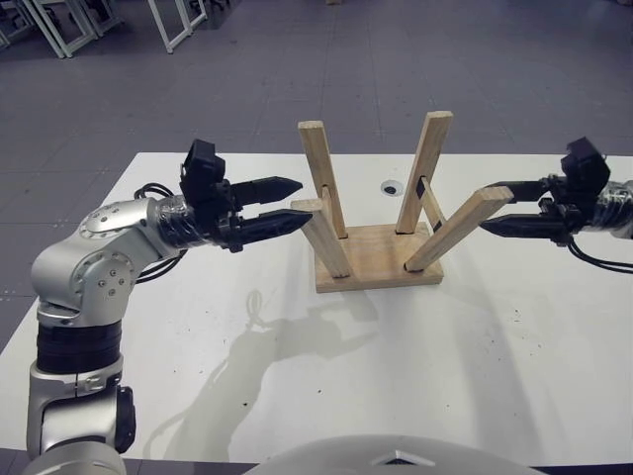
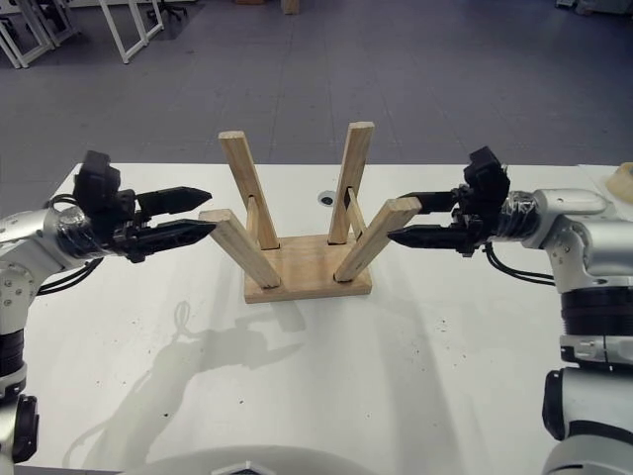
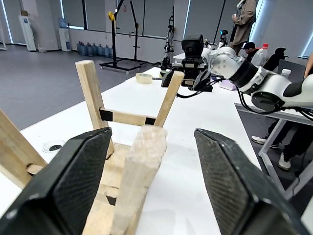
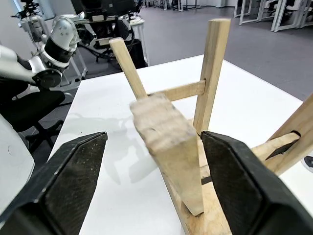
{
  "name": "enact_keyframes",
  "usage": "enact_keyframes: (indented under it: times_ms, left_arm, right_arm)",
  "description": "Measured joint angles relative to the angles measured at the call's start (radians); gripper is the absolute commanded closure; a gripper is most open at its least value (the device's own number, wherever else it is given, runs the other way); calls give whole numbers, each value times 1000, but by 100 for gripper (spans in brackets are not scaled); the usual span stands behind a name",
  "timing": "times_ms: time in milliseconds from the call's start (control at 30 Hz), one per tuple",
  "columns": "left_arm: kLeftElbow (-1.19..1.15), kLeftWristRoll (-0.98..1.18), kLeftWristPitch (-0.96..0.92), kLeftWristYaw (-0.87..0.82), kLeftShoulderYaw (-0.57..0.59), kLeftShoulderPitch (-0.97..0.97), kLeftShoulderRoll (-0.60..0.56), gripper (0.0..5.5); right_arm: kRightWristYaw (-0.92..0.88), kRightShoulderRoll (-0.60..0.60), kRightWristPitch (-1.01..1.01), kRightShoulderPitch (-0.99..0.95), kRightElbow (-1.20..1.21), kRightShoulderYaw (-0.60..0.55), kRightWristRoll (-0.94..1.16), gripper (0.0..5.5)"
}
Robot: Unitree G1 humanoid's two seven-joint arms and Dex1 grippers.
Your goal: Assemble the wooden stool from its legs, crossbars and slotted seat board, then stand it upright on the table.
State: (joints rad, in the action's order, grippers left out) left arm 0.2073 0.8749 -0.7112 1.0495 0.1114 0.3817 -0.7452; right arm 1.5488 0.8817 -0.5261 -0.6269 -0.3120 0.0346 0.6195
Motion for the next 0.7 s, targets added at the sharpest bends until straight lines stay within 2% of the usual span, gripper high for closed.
enact_keyframes:
  times_ms: [100, 233, 433, 533, 700]
  left_arm:
    - [-33, -28, 12, 26, -35, 7, 15, 236]
    - [-93, -68, 20, 56, -80, 51, 50, 236]
    - [-209, -129, 49, 151, -123, 86, 60, 342]
    - [-260, -147, 50, 186, -137, 96, 62, 396]
    - [-282, -140, 35, 214, -122, 123, 65, 417]
  right_arm:
    - [28, -35, 41, -33, -68, 33, -64, 197]
    - [55, -54, 68, -56, -125, 77, -107, 277]
    - [63, -78, 135, -107, -246, 122, -162, 398]
    - [66, -86, 163, -124, -269, 134, -169, 406]
    - [60, -62, 97, -93, -173, 132, -101, 418]
